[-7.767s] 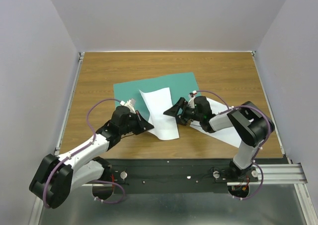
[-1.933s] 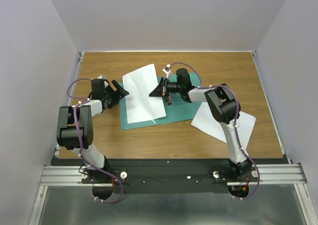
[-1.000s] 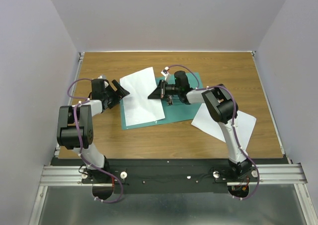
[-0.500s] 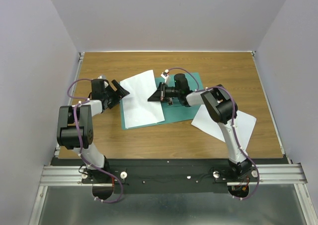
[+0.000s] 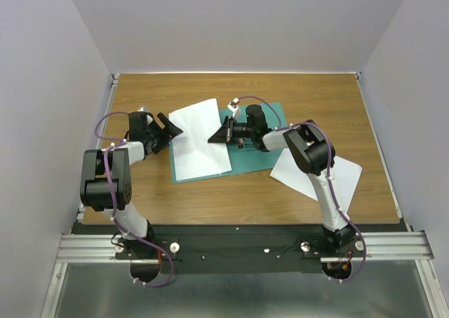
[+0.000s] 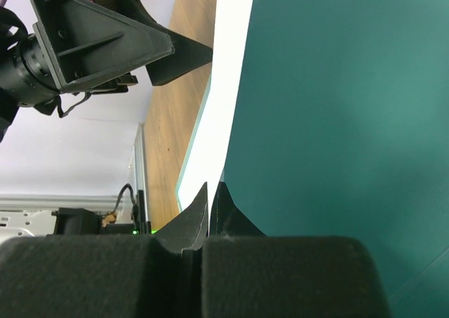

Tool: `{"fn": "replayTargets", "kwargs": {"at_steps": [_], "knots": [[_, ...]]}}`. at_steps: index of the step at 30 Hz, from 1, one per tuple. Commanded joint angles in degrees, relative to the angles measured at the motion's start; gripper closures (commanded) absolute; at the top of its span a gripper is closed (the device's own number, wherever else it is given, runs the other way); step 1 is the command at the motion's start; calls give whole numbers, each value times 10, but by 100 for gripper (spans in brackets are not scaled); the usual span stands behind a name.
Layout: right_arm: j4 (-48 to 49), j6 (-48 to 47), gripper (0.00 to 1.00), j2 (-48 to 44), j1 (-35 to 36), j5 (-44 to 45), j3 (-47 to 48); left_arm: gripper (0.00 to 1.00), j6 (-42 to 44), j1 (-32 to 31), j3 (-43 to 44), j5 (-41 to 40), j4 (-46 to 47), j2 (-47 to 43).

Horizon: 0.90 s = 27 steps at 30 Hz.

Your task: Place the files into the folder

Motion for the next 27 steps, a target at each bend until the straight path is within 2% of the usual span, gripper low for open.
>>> {"fn": "replayTargets", "kwargs": {"at_steps": [1, 27], "knots": [[27, 8, 99, 2, 9, 13, -13, 4, -2, 1, -19, 8, -37, 13], [48, 27, 99, 11, 17, 25, -24, 4, -4, 1, -20, 7, -38, 13]]}}
